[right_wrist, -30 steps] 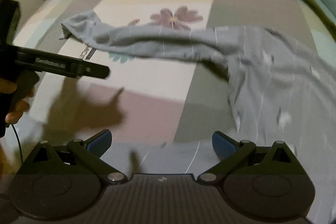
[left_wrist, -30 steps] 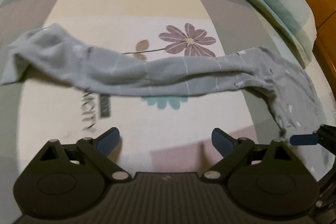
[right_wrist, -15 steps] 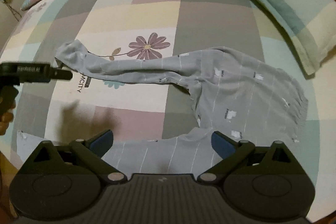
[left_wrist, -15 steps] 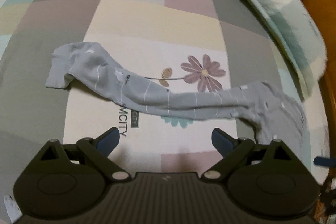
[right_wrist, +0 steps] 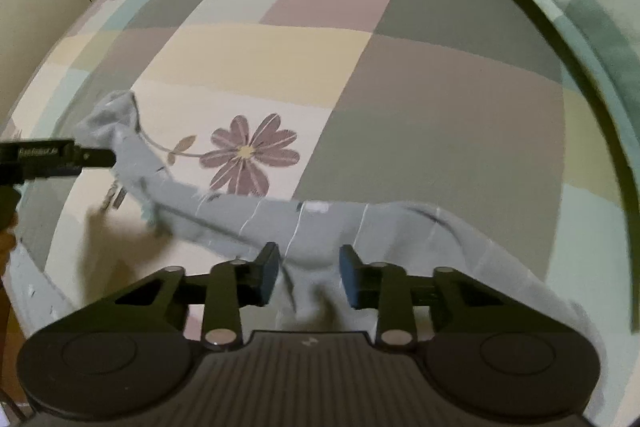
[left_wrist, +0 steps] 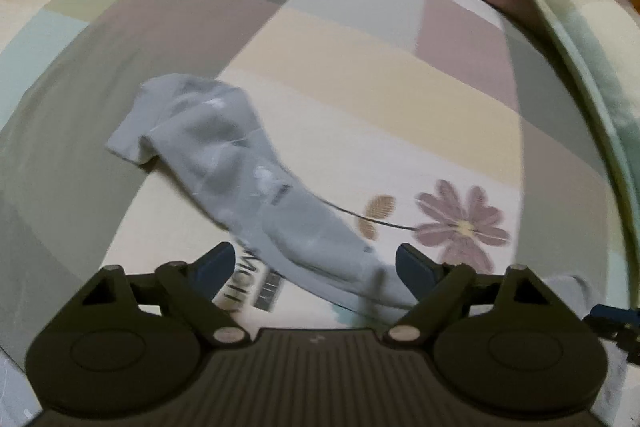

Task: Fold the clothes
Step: 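Grasp the pant leg with the right tool while the left tool grasps its cuff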

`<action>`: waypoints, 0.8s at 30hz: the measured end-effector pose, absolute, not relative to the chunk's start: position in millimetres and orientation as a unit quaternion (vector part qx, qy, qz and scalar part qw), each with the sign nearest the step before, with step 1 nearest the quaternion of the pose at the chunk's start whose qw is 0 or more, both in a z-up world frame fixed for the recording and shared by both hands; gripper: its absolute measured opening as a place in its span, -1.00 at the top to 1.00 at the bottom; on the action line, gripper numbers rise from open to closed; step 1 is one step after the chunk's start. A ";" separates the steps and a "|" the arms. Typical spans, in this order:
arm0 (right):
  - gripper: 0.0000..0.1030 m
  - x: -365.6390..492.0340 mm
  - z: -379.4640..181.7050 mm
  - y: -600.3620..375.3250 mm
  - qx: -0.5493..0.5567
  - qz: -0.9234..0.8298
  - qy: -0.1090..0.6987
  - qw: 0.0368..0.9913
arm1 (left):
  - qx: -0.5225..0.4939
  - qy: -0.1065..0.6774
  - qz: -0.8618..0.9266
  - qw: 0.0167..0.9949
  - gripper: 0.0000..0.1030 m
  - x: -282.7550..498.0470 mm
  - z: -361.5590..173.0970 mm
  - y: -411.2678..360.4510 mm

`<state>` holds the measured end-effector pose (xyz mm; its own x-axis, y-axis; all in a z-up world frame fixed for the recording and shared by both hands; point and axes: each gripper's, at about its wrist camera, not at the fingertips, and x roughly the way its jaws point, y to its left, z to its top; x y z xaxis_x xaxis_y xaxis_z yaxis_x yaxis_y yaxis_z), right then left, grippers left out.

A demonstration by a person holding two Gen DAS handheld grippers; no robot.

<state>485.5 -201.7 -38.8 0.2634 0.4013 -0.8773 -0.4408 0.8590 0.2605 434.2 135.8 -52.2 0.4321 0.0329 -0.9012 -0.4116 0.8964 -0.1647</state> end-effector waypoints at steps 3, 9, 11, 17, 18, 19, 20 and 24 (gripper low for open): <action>0.49 499.6 -56.9 -180.1 -0.018 0.282 0.542 0.792 | -0.195 0.518 0.130 0.823 -0.68 427.9 -63.6 154.0; 0.67 518.9 -78.6 -108.5 -0.022 0.339 0.529 0.778 | -0.225 0.503 0.142 0.822 -0.68 428.1 -73.6 192.1; 0.67 520.9 -83.3 -85.3 -0.032 0.357 0.526 0.771 | -0.248 0.493 0.145 0.821 -0.68 430.3 -76.3 207.0; 0.67 514.0 -96.2 -43.0 -0.045 0.398 0.543 0.738 | -0.292 0.457 0.133 0.830 -0.68 444.3 -77.9 235.7; 0.66 509.9 -97.8 -40.2 -0.050 0.402 0.547 0.732 | -0.304 0.452 0.130 0.828 -0.68 446.9 -79.7 239.4; 0.66 505.5 -99.0 -38.2 -0.054 0.405 0.550 0.728 | -0.317 0.448 0.127 0.826 -0.68 449.5 -81.8 243.1; 0.65 501.5 -99.6 -37.2 -0.058 0.407 0.552 0.725 | -0.335 0.441 0.126 0.823 -0.68 451.0 -85.4 247.9; 0.64 494.8 -97.5 -41.4 -0.051 0.403 0.560 0.722 | -0.391 0.423 0.139 0.806 -0.68 451.1 -103.6 266.3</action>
<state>494.8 -41.4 -97.5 0.0484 0.5258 -0.8492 -0.6397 0.6693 0.3780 451.1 266.3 -103.6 0.6042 -0.1070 -0.7896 -0.5544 0.6553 -0.5130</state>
